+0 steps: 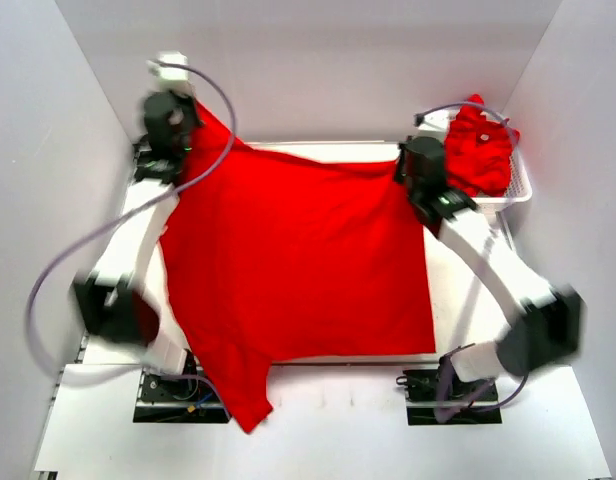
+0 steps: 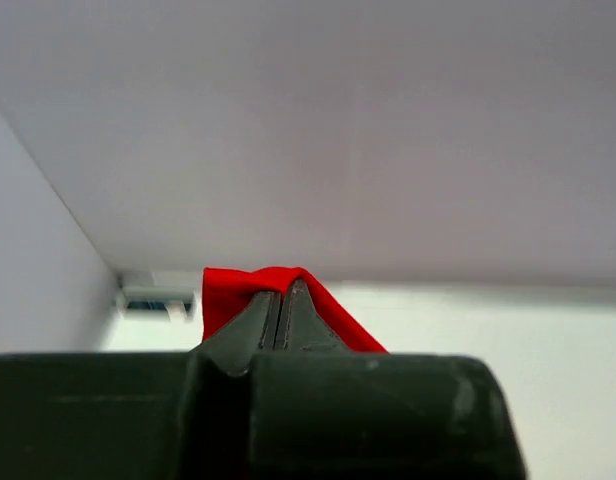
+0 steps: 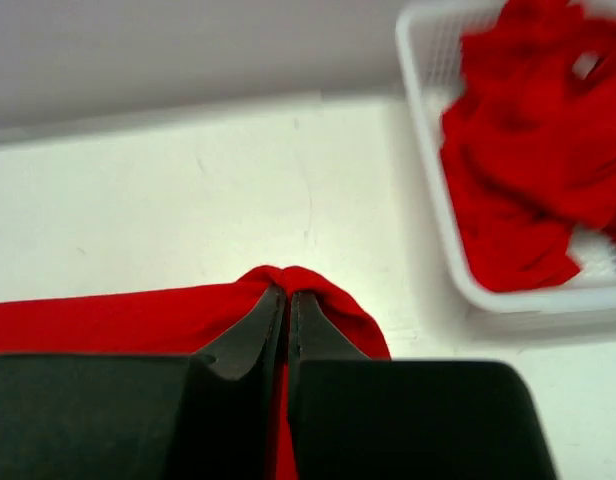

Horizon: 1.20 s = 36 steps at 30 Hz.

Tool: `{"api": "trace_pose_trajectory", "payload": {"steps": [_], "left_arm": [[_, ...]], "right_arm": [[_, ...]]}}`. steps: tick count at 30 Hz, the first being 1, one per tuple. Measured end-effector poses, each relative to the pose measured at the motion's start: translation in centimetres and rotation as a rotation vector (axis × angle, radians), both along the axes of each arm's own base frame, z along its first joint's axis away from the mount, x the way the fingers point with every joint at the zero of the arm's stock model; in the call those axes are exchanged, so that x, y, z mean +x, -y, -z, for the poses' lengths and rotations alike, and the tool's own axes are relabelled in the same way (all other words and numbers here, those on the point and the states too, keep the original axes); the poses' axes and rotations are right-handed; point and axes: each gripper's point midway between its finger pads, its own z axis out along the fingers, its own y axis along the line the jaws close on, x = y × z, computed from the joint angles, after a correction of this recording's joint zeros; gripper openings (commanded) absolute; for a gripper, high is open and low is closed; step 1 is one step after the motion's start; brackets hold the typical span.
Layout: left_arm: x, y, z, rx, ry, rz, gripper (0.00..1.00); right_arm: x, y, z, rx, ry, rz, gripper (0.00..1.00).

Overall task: Fold and stack the t-shirts
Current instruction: Flatten out the tshirt, then grap the side of the flattened tshirt furthest away from the robot with both arms

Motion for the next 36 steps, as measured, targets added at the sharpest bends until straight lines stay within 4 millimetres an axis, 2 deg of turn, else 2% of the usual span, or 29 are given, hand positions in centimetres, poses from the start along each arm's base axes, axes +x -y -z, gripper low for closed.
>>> {"api": "trace_pose_trajectory", "payload": {"steps": [3, 6, 7, 10, 12, 14, 15, 20, 24, 28, 31, 36], "left_arm": [[6.6, 0.5, 12.4, 0.014, -0.232, -0.001, 0.0], [10.6, 0.7, 24.5, 0.009, -0.45, 0.01, 0.0], [11.6, 0.7, 27.8, 0.005, -0.504, 0.018, 0.0], [13.3, 1.1, 35.5, -0.016, -0.626, 0.038, 0.0], [13.4, 1.3, 38.5, -0.03, -0.674, 0.051, 0.0], [13.4, 1.5, 39.6, -0.044, -0.692, 0.063, 0.0], [13.5, 1.6, 39.5, -0.049, -0.688, 0.071, 0.0], [15.6, 2.4, 35.6, -0.078, -0.578, 0.105, 0.0], [15.3, 2.8, 33.7, -0.106, -0.541, 0.125, 0.0], [12.6, 2.8, 33.4, -0.147, -0.568, 0.125, 0.0], [9.2, 2.8, 33.2, -0.188, -0.603, 0.119, 0.0], [3.4, 2.9, 31.2, -0.257, -0.616, 0.101, 0.0]], "right_arm": [[3.9, -0.2, 7.3, -0.009, -0.152, 0.029, 0.0], [8.5, -0.6, 13.6, 0.006, -0.278, 0.022, 0.0], [10.0, -0.8, 15.5, 0.015, -0.309, 0.018, 0.0], [13.5, -1.1, 20.4, 0.04, -0.395, -0.001, 0.0], [14.7, -1.1, 22.5, 0.058, -0.431, -0.014, 0.0], [15.5, -1.0, 23.8, 0.082, -0.453, -0.027, 0.0], [15.9, -1.0, 24.2, 0.095, -0.459, -0.035, 0.0], [18.7, -1.1, 23.1, 0.148, -0.419, -0.069, 0.0], [19.8, -0.9, 21.9, 0.171, -0.388, -0.083, 0.0], [20.0, -0.7, 21.7, 0.178, -0.384, -0.091, 0.0], [19.6, -0.7, 21.7, 0.167, -0.39, -0.105, 0.0], [18.4, -0.3, 20.5, 0.141, -0.405, -0.116, 0.0]]}}
